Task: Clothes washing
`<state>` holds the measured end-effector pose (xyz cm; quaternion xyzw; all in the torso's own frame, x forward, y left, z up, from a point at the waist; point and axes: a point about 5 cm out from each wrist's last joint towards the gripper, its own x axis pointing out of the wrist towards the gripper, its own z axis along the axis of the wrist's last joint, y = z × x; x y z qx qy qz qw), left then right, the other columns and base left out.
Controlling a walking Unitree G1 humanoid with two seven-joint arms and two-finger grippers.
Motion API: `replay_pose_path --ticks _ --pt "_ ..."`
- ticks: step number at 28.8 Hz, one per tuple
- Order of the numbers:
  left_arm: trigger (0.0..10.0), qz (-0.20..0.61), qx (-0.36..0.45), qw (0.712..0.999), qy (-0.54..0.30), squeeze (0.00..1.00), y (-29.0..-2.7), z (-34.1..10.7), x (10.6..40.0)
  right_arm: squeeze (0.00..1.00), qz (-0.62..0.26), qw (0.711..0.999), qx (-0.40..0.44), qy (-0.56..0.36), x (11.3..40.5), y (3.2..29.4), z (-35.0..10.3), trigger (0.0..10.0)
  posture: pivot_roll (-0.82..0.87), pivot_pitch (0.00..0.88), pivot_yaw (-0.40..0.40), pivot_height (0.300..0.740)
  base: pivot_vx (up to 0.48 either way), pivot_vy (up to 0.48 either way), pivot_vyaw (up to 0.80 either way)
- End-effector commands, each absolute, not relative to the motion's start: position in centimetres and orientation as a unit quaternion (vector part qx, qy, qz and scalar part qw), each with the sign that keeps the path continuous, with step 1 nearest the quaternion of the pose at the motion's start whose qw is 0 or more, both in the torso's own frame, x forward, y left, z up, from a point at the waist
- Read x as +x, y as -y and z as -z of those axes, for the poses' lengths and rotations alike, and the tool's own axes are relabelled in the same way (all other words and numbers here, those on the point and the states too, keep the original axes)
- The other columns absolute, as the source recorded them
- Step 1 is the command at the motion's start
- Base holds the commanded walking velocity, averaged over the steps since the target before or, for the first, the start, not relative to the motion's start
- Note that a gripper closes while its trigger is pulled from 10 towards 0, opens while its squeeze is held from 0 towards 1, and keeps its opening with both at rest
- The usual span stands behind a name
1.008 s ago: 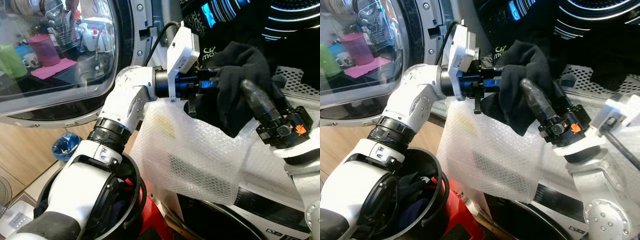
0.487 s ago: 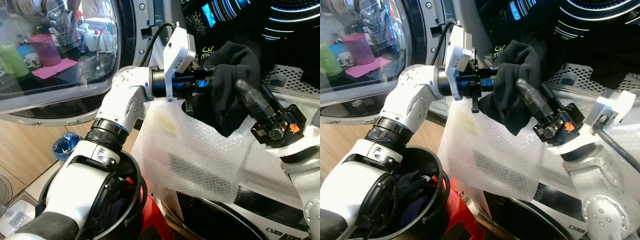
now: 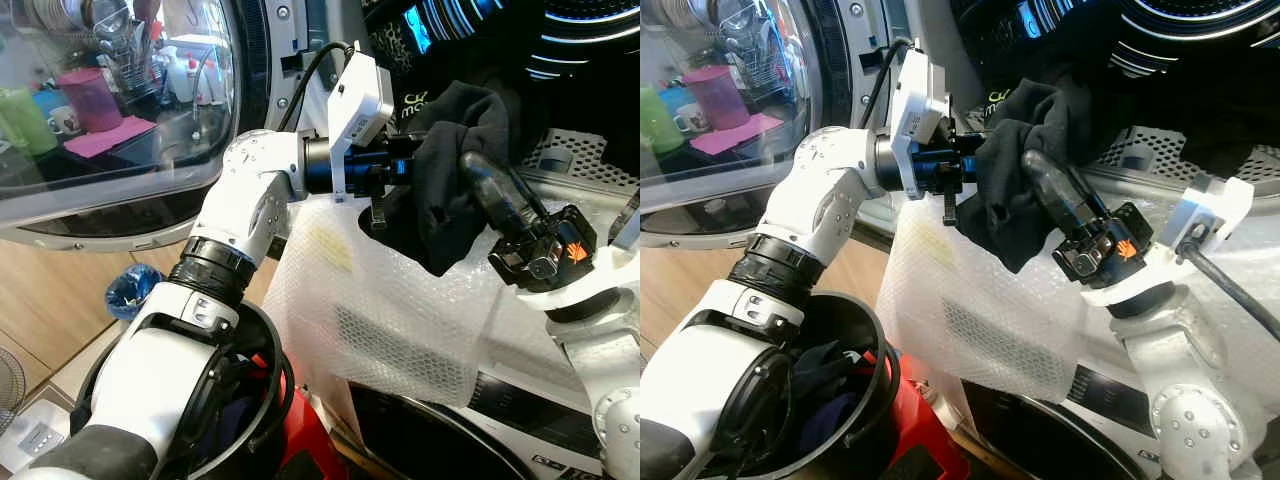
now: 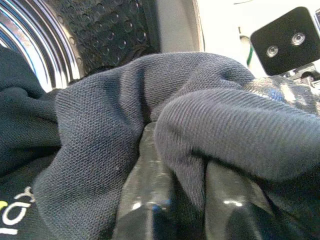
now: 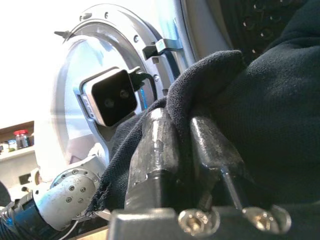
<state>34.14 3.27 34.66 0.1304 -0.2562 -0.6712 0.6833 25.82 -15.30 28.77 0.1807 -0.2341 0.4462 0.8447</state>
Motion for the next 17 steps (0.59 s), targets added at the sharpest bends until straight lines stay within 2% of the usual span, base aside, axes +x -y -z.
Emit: replay_pose_path --ticks 1,8,11,17 --pt "10.0 0.69 0.143 0.659 0.262 1.0 -2.4 -35.0 33.3 0.0 -0.5 0.817 0.176 0.225 25.4 13.2 -29.2 0.0 -0.06 0.063 0.1 0.74 0.0 0.0 0.0" --pt "10.0 0.715 0.128 0.643 0.243 1.0 -4.2 -35.3 32.4 0.0 -0.476 0.818 0.205 0.25 26.1 13.6 -29.8 0.0 -0.05 0.063 0.102 0.74 0.0 0.0 0.0" --pt "10.0 0.739 0.141 0.626 0.203 1.0 -6.1 -34.5 31.5 0.0 -0.464 0.819 0.214 0.261 26.4 13.9 -30.1 0.0 -0.05 0.062 0.104 0.74 0.0 0.0 0.0" --pt "10.0 0.72 0.222 0.636 0.164 1.0 -8.3 -33.2 31.0 0.0 -0.46 0.818 0.223 0.263 26.9 13.8 -30.0 0.0 -0.03 0.056 0.101 0.74 0.0 0.0 0.0"
